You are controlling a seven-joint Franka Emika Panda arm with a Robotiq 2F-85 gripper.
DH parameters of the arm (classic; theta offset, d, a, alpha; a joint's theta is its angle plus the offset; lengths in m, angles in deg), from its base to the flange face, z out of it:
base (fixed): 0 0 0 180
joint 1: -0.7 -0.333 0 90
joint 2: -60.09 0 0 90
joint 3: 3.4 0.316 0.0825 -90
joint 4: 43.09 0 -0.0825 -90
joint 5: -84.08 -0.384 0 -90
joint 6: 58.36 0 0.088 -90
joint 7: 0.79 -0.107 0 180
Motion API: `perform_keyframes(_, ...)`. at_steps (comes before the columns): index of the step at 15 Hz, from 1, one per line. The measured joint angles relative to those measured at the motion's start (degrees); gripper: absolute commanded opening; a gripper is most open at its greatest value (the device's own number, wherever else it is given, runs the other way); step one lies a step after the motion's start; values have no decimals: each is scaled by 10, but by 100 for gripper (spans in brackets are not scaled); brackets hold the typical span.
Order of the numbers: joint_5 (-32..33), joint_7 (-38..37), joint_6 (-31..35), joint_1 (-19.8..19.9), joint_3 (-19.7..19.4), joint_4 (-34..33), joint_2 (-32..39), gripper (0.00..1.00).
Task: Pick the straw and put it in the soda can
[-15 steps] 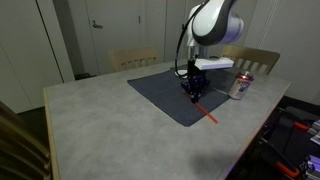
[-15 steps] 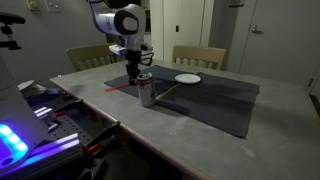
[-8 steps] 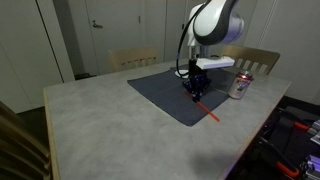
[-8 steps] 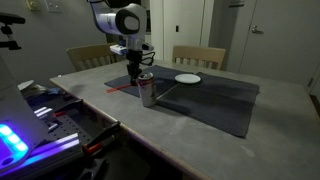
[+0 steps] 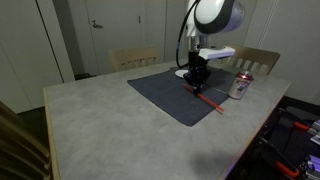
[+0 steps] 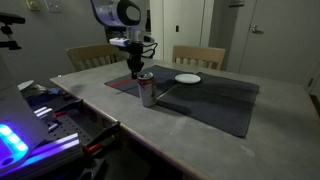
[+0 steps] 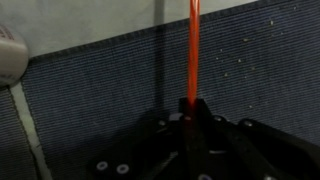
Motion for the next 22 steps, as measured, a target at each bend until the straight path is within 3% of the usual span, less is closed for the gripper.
perform_keyframes(6, 78, -20, -33, -1, -3, 5, -68, 2)
perform_keyframes(10, 154, -99, -33, -1, -15, 27, -126, 2)
perform_keyframes(12, 160, -109, -39, 0, -16, 45, -158, 2)
perform_keyframes(13, 162, -109, -50, 0, -13, 51, -175, 9)
perform_keyframes(22, 163, -116, -54, 3, -9, 52, -182, 2)
